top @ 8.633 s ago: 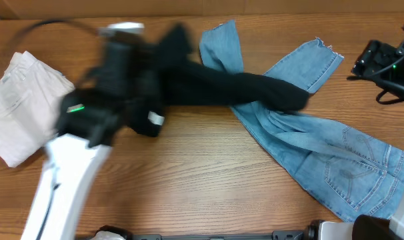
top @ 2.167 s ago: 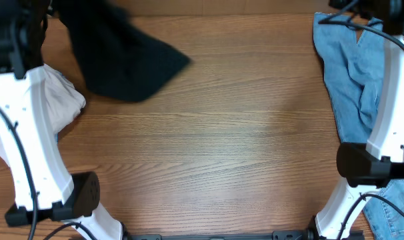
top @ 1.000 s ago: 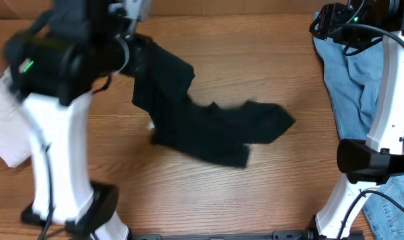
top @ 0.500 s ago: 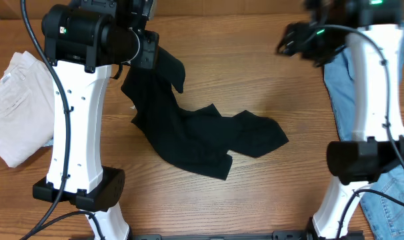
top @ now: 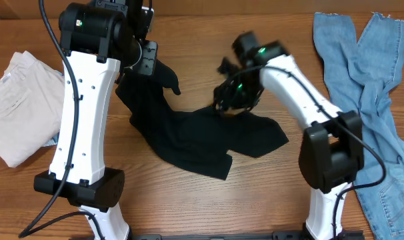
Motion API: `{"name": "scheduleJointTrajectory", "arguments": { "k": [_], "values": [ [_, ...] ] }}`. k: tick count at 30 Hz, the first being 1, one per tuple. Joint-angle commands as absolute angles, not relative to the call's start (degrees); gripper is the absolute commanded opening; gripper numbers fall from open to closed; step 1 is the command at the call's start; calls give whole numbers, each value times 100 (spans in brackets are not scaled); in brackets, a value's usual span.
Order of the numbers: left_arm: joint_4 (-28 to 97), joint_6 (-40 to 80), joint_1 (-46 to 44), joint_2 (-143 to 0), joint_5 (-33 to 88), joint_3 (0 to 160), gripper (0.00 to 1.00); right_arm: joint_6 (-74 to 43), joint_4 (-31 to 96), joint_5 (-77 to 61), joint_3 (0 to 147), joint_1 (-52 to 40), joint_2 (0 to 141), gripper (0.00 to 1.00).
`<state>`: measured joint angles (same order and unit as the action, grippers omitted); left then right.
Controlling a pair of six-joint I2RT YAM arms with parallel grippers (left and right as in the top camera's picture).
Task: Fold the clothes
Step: 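Grasp the black shirt's right side with the right gripper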
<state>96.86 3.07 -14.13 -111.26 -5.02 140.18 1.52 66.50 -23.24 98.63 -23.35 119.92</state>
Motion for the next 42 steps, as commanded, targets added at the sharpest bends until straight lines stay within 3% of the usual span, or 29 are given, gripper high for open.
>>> {"name": "scheduleJointTrajectory", "arguments": {
  "k": [1,6,25,34,40,42],
  "values": [
    [9679,432,-1385,-11015,-598,14025,4,150,6058,-2084,9380,-2633,11950,69],
    [9679,432,-1385,-11015,-598,14025,4,-346,5310,-1162,9030,-2801,11950,69],
    [9679,432,-1389,-11017,-596,14025,4,-458,4707,-1330,9026,-2823,12178,60],
    [9679,432,-1389,-11017,-596,14025,4,-475,4519,-1463,9026,-2823,12276,51],
    [9679,432,-1389,-11017,-596,14025,4,-473,4525,-1531,9026,-2823,12278,23],
    [9679,432,-1389,-11017,-596,14025,4,-473,4536,-1538,9026,-2823,12280,20]
  ]
}}
